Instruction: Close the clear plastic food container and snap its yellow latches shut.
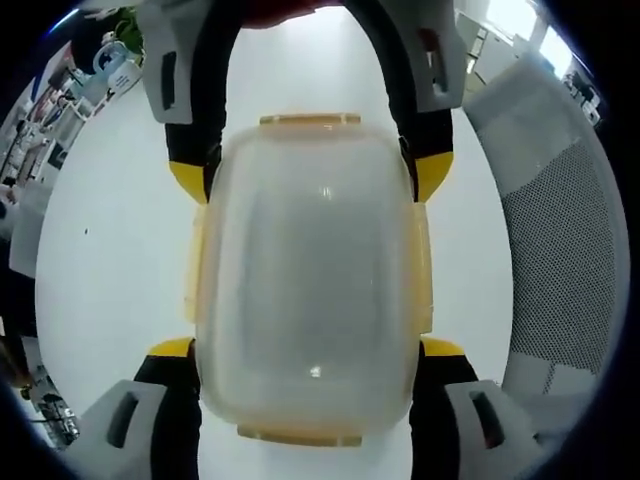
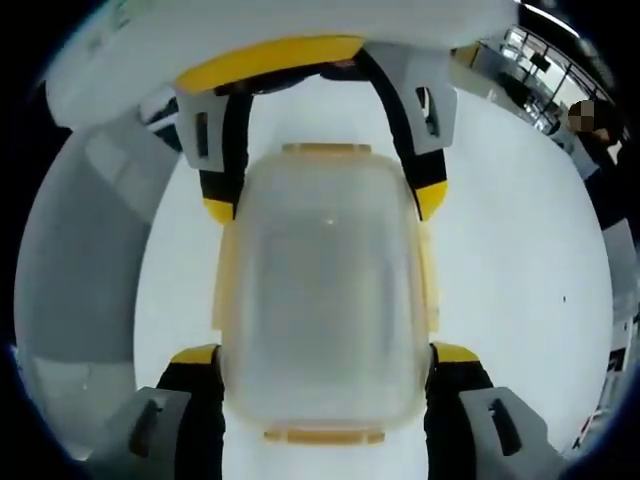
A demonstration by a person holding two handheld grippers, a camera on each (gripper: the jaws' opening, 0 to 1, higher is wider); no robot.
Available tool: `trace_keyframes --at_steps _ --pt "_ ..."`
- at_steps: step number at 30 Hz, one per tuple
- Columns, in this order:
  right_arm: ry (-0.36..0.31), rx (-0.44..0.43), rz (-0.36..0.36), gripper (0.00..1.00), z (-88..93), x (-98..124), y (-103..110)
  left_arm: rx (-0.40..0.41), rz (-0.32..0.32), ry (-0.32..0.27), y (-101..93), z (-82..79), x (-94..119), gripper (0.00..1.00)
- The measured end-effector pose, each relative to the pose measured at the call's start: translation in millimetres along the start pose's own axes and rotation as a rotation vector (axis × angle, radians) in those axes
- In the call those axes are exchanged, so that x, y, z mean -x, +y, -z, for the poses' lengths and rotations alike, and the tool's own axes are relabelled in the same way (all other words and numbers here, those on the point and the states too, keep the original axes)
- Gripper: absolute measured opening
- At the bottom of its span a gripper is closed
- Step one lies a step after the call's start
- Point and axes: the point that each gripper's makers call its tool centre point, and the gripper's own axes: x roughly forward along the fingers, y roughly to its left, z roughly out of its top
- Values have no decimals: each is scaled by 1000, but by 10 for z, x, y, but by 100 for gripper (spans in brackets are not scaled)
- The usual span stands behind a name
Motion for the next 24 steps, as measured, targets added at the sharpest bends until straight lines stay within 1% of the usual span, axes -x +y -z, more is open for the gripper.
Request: trace_keyframes --at_steps 8,24 --pt "4 9 -4 83 14 9 -151 9 -2 -2 146 -11 -28 88" --pt "1 3 -2 83 59 18 -572 1 1 10 561 -41 -97 89"
